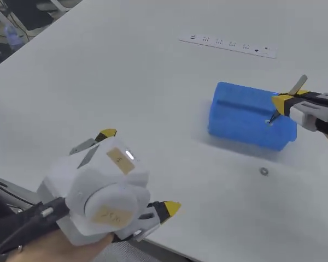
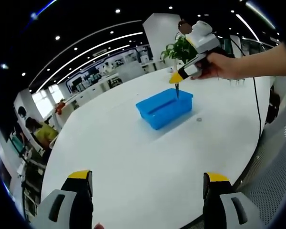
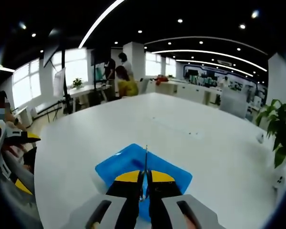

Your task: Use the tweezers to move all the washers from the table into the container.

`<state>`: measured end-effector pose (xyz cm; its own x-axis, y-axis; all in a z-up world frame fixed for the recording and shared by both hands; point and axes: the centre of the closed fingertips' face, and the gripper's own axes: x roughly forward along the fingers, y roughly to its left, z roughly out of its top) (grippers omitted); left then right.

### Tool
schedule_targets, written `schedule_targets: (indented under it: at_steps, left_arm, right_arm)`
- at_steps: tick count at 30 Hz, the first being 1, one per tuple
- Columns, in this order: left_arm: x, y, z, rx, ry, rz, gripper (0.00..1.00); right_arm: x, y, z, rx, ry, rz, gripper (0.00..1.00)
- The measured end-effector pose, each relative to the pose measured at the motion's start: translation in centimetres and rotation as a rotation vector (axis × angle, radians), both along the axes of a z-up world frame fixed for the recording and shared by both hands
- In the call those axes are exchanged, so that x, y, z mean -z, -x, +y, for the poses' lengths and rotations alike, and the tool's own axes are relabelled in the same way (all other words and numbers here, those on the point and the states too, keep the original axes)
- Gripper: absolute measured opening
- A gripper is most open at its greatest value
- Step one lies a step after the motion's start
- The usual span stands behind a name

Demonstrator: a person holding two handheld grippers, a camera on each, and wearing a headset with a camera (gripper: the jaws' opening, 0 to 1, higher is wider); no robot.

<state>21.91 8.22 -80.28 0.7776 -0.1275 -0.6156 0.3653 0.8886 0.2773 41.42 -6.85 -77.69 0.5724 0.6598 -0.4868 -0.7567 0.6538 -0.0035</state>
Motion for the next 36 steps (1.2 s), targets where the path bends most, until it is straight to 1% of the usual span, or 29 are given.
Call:
schedule_targets:
  at_steps: [3, 6, 9, 11, 12, 14, 15, 18, 20, 22, 23, 27, 30, 34, 36]
  left_arm:
    - [-0.1, 0.0, 0.0, 0.001, -0.003, -0.003, 0.99]
    - [-0.2, -0.1, 0.1, -0.007, 0.009, -0.007, 0.99]
    - [-0.3, -0.1, 0.1, -0.013, 0.016, -0.012, 0.99]
    - [-0.5, -0.1, 0.3, -0.021, 0.018, -0.017, 0.99]
    - [-0.6, -0.2, 0.3, -0.025, 0.022, -0.023, 0.99]
    - [-0.8, -0.3, 0.3, -0.035, 0.051, -0.029, 0.99]
    - [-0.7, -0.3, 0.5, -0.043, 0.055, -0.023, 0.99]
    - [-0.7, -0.3, 0.5, -0.049, 0.056, -0.025, 0.99]
    - [-0.5, -0.2, 0.5, -0.046, 0.046, -0.017, 0.99]
    - [-0.4, -0.2, 0.4, -0.038, 0.026, -0.017, 0.99]
    - [-0.4, -0.2, 0.4, -0.036, 0.024, -0.017, 0.99]
    - [-0.5, -0.2, 0.4, -0.041, 0.047, -0.017, 0.99]
    - [-0.7, -0.3, 0.2, -0.039, 0.062, -0.020, 0.99]
    - [-0.5, -0.2, 0.2, -0.036, 0.049, -0.017, 0.99]
    - [-0.5, -0.3, 0.2, -0.036, 0.050, -0.018, 0.99]
  right_arm:
    - [0.9, 0.0, -0.1, 0.004, 0.013, 0.011, 0.02]
    - [1.8, 0.1, 0.0, 0.005, 0.028, 0.020, 0.02]
    - [2.5, 0.1, 0.1, 0.017, 0.026, 0.041, 0.02]
    - [2.9, 0.1, 0.0, 0.021, 0.027, 0.044, 0.02]
    - [3.1, 0.1, 0.0, 0.028, 0.022, 0.053, 0.02]
    - [3.4, 0.2, 0.1, 0.031, 0.020, 0.062, 0.02]
    - [3.4, 0.3, 0.1, 0.033, 0.020, 0.063, 0.02]
    - [3.7, 0.5, 0.2, 0.032, 0.027, 0.066, 0.02]
    - [4.0, 0.5, 0.1, 0.033, 0.039, 0.067, 0.02]
    - [4.1, 0.5, 0.1, 0.034, 0.043, 0.067, 0.02]
    - [4.2, 0.6, 0.0, 0.038, 0.043, 0.068, 0.02]
    - [4.6, 0.9, 0.1, 0.034, 0.053, 0.071, 0.02]
    - [4.4, 0.9, 0.0, 0.040, 0.047, 0.074, 0.02]
    - [4.3, 1.0, 0.0, 0.043, 0.038, 0.082, 0.03]
    - [4.4, 1.0, 0.0, 0.038, 0.035, 0.104, 0.03]
